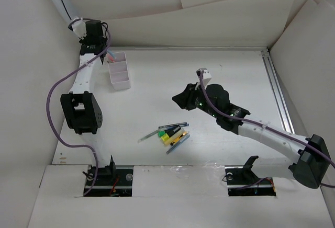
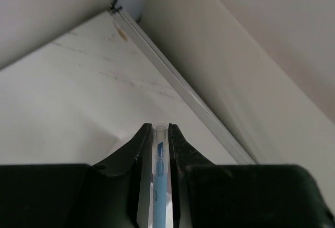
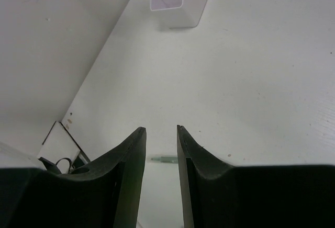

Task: Sort the stationery into containers
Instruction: Place the pen in the storage box.

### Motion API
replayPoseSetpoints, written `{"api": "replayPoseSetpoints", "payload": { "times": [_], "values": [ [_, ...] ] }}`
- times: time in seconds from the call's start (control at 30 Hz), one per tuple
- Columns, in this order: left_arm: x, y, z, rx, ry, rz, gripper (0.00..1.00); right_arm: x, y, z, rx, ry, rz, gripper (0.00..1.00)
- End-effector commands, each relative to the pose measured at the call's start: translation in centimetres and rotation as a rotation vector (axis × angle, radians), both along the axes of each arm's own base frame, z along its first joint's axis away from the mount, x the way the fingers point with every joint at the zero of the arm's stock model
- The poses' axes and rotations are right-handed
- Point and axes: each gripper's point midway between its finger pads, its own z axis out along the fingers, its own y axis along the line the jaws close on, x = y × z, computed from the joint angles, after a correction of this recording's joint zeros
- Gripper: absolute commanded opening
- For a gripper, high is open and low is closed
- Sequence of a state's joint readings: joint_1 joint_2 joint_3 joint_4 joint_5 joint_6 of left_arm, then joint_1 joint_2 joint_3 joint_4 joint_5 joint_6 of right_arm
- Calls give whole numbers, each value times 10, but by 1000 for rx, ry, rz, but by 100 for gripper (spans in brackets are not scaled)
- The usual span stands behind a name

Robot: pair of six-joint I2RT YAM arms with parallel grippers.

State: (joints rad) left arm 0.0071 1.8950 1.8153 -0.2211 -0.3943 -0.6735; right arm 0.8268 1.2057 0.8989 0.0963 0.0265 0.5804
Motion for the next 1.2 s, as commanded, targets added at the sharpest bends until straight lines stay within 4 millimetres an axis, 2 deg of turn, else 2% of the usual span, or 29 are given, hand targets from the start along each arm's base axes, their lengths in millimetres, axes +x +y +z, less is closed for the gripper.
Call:
{"api": "replayPoseSetpoints", "payload": {
  "times": [0.0, 0.03, 0.07, 0.13, 0.3, 0.33, 0.4, 0.47, 0.53, 0.57, 0.67, 0.77, 0.8, 0.87, 0.9, 1.0, 1.03, 1.17],
  "values": [
    [10, 24, 4, 93, -13, 98, 0, 1, 6, -2, 4, -7, 7, 36],
    [12, 26, 9, 109, -31, 102, 0, 1, 9, -1, 4, -5, 17, 36],
    [19, 29, 3, 123, -31, 108, 0, 1, 8, -1, -2, -11, 19, 36],
    [29, 31, 4, 137, -58, 114, 0, 3, 11, -10, -18, 3, 20, 36],
    [54, 35, -17, 181, -33, 118, 0, 5, 12, -12, -31, -11, 24, 36],
    [57, 36, -7, 186, -66, 118, 0, 4, 13, -10, -22, -16, 34, 36],
    [63, 31, -3, 203, -89, 105, 0, 5, 16, -10, -22, -26, 45, 36],
    [64, 33, 2, 225, -103, 113, 0, 5, 20, -19, -36, -10, 56, 36],
    [66, 22, 9, 249, -119, 102, 0, 6, 23, -30, -53, 12, 70, 36],
    [66, 25, 15, 275, -130, 112, 0, 7, 25, -24, -40, -1, 69, 36],
    [66, 19, 10, 313, -128, 116, 0, 7, 28, -35, -57, 19, 80, 36],
    [62, 18, 0, 335, -111, 126, 0, 9, 30, -35, -64, 13, 82, 35],
    [62, 18, 6, 341, -131, 128, 0, 9, 30, -35, -64, 13, 82, 35],
    [59, 17, -5, 363, -107, 135, 0, 9, 30, -35, -64, 13, 82, 35],
    [58, 17, 1, 370, -127, 138, 0, 9, 30, -35, -64, 13, 82, 35],
    [53, 12, -10, 423, -96, 150, 0, 9, 30, -35, -64, 13, 82, 35],
    [51, 7, -3, 428, -117, 155, 0, 9, 30, -35, -64, 13, 82, 35],
    [49, 9, -14, 440, -98, 162, 0, 9, 29, -32, -63, 0, 84, 35]
  ]
}}
